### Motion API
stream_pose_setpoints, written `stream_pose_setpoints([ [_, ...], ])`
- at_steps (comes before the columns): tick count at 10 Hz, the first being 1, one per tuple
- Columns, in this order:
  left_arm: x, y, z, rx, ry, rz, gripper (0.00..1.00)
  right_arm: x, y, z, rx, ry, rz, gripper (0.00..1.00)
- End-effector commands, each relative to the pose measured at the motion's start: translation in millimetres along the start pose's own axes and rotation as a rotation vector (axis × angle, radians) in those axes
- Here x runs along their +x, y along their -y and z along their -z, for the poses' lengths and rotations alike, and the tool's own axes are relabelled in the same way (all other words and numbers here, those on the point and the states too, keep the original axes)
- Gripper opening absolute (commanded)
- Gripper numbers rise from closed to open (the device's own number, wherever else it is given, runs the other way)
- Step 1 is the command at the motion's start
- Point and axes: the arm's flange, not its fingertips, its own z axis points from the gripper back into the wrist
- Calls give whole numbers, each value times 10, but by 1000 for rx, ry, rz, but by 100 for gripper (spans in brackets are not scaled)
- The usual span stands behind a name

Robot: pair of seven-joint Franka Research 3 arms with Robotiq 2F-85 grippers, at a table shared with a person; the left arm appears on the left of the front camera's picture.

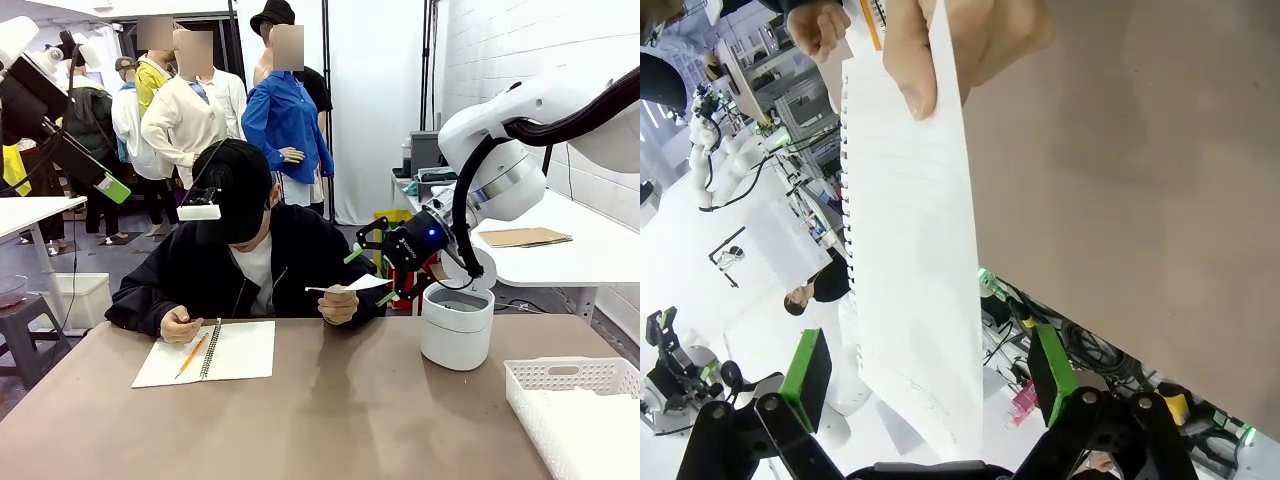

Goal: Sort the paper based on its condition.
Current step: If a person hands you a paper, place it in the Organizing basket , and if it's crumpled, put it in the Trash can.

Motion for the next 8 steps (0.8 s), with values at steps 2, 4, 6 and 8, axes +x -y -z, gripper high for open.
stream_pose_setpoints([
  [2, -3, -2, -7, -1, 2, -1, 100, 16, 7, -1, 15, -14, 4, 60],
  [4, -3, -2, -7, -1, 2, -1, 100, 8, 2, -9, 22, -21, 13, 21],
  [6, -3, -2, -7, -1, 2, -1, 100, 17, 11, 2, 17, -21, 25, 0],
  [8, -3, -2, -7, -1, 2, -1, 100, 20, 18, 0, 14, -28, 33, 0],
])
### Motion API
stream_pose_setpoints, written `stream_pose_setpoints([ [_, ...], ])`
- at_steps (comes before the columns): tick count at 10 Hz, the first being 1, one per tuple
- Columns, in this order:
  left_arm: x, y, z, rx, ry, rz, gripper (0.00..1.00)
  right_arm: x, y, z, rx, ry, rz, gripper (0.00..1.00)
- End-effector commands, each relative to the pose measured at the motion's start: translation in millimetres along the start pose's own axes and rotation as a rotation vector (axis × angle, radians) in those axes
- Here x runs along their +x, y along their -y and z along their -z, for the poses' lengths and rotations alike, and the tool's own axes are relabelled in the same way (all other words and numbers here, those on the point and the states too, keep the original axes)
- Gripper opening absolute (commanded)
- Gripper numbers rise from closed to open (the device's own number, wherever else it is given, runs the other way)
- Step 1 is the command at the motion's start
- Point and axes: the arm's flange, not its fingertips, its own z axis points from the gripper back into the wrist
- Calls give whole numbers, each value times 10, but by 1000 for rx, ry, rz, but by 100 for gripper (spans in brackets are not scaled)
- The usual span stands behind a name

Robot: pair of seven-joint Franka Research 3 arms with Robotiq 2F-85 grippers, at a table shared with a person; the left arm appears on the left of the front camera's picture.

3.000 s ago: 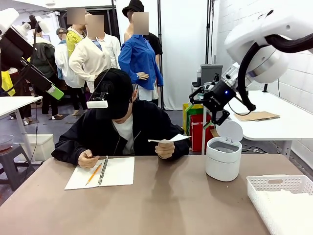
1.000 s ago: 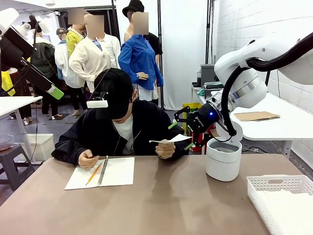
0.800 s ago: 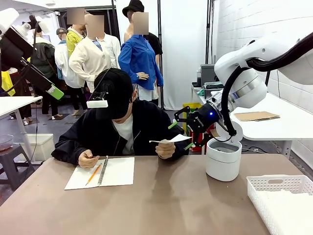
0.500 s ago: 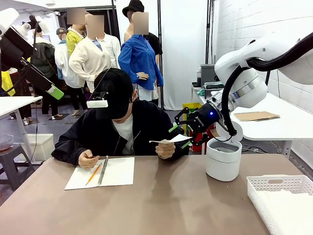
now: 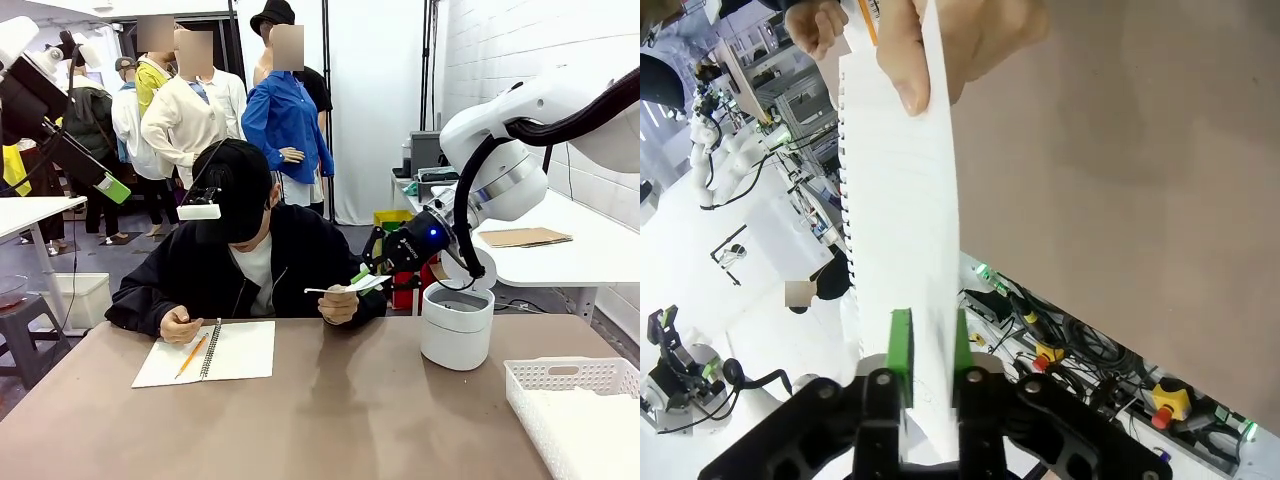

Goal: Sort the paper based on its condition.
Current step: If a person hands you a paper, place it in the Organizing basket , and if it's crumpled, put it in the Trash can.

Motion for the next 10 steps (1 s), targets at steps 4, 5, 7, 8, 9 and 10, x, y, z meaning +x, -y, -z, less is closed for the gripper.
stream_pose_setpoints([
  [4, -3, -2, -7, -1, 2, -1, 100, 7, -1, 1, 6, -35, 19, 0],
  [5, -3, -2, -7, -1, 2, -1, 100, 1, -1, -2, 9, -35, 20, 0],
  [7, -3, -2, -7, -1, 2, -1, 100, 4, -2, -6, 4, -40, -6, 0],
  [8, -3, -2, -7, -1, 2, -1, 100, -21, -13, -26, 7, -37, -22, 0],
  [9, -3, -2, -7, -1, 2, -1, 100, -87, -45, -45, -13, -5, -58, 0],
  [10, -3, -2, -7, -1, 2, -1, 100, -206, -139, -99, -67, 50, -125, 0],
])
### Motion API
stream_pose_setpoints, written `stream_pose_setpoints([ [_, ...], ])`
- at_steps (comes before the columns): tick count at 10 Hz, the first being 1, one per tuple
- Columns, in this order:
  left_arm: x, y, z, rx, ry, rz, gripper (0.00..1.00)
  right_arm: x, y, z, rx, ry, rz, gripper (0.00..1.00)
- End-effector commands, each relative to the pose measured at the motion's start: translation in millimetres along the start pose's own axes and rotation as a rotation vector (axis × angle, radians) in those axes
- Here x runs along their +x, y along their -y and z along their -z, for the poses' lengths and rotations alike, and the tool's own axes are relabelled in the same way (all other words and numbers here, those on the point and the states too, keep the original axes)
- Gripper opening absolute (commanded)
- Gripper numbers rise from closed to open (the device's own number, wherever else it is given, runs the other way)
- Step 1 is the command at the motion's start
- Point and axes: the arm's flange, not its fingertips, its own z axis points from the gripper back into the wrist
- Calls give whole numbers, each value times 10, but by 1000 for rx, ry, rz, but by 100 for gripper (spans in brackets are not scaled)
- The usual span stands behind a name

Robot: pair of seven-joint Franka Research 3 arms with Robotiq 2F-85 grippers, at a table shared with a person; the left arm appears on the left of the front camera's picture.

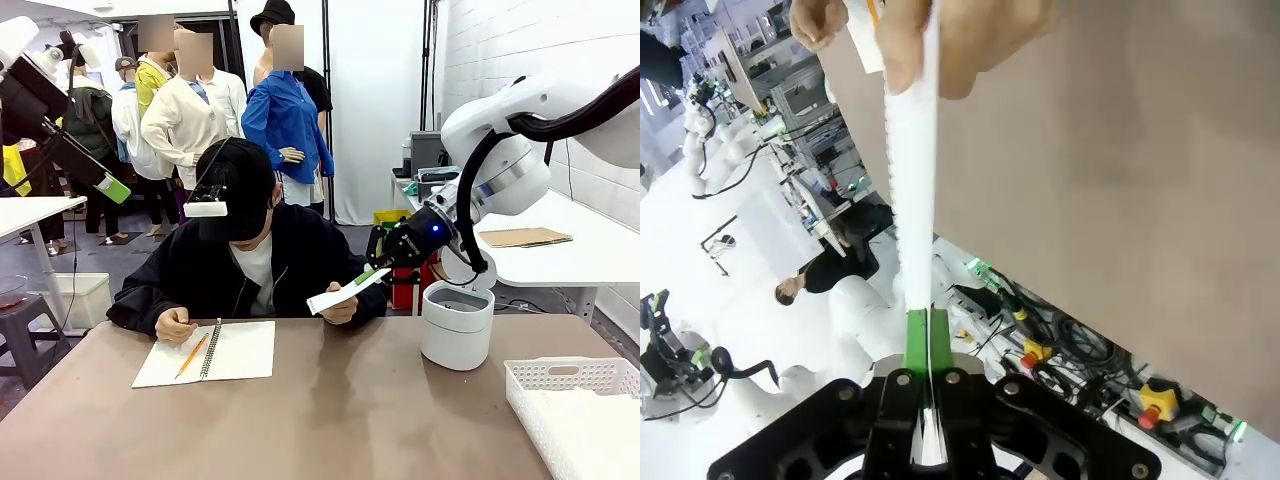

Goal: Sort the paper based on its condition.
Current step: If a person hands you a paper, place it in the Organizing basket , and if it's crumpled, put it in the Trash can.

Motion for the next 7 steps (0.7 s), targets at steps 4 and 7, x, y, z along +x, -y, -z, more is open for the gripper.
stream_pose_setpoints([
  [4, -2, -1, -7, -1, 3, -1, 100, -992, -371, -584, -383, 227, -301, 0],
  [7, -2, -1, -7, -1, 3, -1, 100, -1516, -239, -919, -671, 285, -361, 0],
])
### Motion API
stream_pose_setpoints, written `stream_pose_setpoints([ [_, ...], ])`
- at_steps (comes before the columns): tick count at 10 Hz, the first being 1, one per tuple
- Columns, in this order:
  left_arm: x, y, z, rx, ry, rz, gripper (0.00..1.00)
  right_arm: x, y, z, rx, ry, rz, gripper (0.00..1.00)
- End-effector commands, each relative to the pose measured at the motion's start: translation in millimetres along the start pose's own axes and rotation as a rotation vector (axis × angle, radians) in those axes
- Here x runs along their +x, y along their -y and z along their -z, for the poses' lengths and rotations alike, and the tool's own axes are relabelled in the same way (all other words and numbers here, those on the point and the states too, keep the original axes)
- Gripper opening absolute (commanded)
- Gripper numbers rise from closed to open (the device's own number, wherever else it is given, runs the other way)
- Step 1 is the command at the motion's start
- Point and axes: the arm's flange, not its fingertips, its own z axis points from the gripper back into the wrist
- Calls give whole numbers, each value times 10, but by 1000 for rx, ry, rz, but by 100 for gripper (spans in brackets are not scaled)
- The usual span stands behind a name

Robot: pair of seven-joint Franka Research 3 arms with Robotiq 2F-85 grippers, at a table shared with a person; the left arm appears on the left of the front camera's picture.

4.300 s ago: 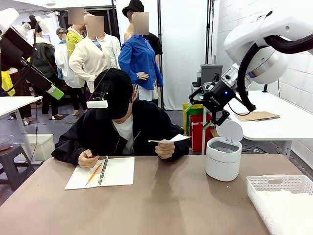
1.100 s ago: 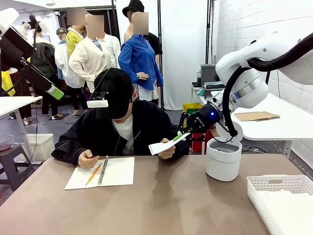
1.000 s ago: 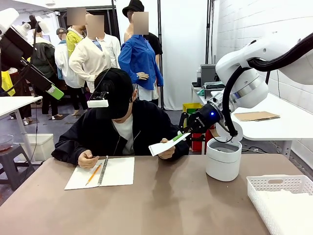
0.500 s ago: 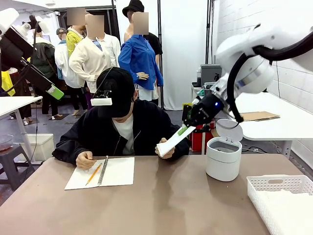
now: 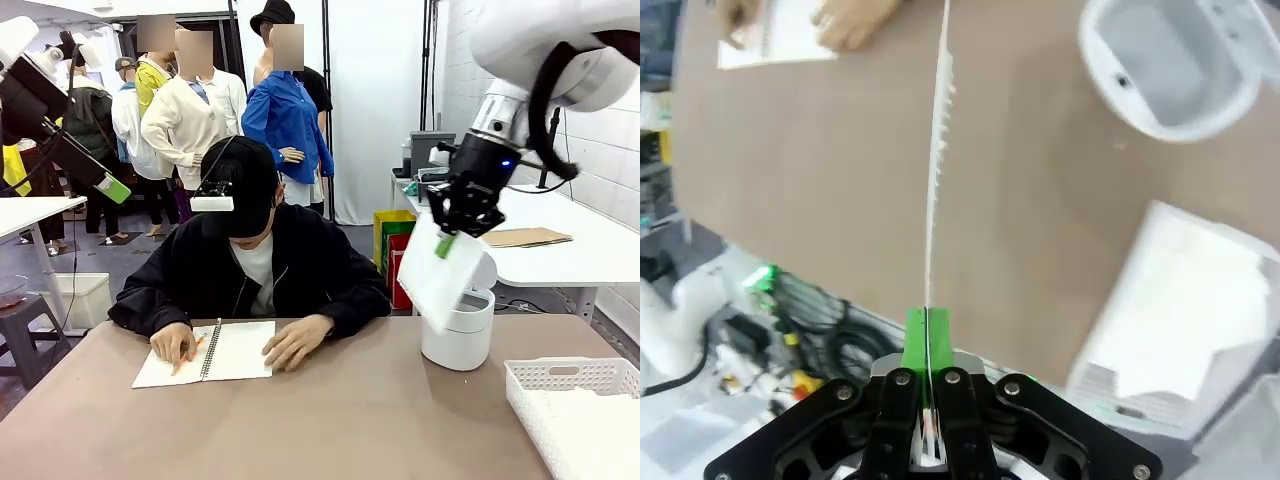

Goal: Sort the paper based on its condition.
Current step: If a person hands you a paper, place it in the Organizing basket , and if it's crumpled, put it in the Trash can.

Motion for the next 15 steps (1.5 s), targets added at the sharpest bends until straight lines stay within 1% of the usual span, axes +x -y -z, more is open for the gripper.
stream_pose_setpoints([
  [1, -3, -2, -7, -1, 2, -1, 100, -253, 195, -25, -141, 61, 8, 0],
  [3, -3, -2, -7, -1, 2, -1, 100, -578, 442, -137, -216, 154, 8, 0],
  [4, -3, -2, -7, -1, 2, -1, 100, -767, 606, -183, -226, 155, 68, 0],
  [5, -3, -2, -7, -1, 2, -1, 100, -928, 714, -159, -259, 190, 105, 0],
  [7, -3, -2, -7, -1, 2, -1, 100, -1210, 945, -83, -285, 241, 161, 0],
  [8, -3, -2, -7, -1, 2, -1, 100, -1297, 1039, -16, -268, 276, 183, 0],
  [9, -3, -2, -7, -1, 2, -1, 100, -1310, 1169, 101, -267, 312, 182, 0],
  [10, -3, -2, -7, -1, 2, -1, 100, -1335, 1273, 172, -238, 340, 201, 0],
  [11, -3, -2, -7, -1, 2, -1, 100, -1309, 1353, 153, -173, 373, 235, 0],
  [12, -3, -2, -7, -1, 2, -1, 100, -1329, 1201, 30, -247, 290, 181, 0],
  [15, -3, -2, -7, -1, 2, -1, 100, -1329, 1201, 30, -247, 290, 181, 0],
])
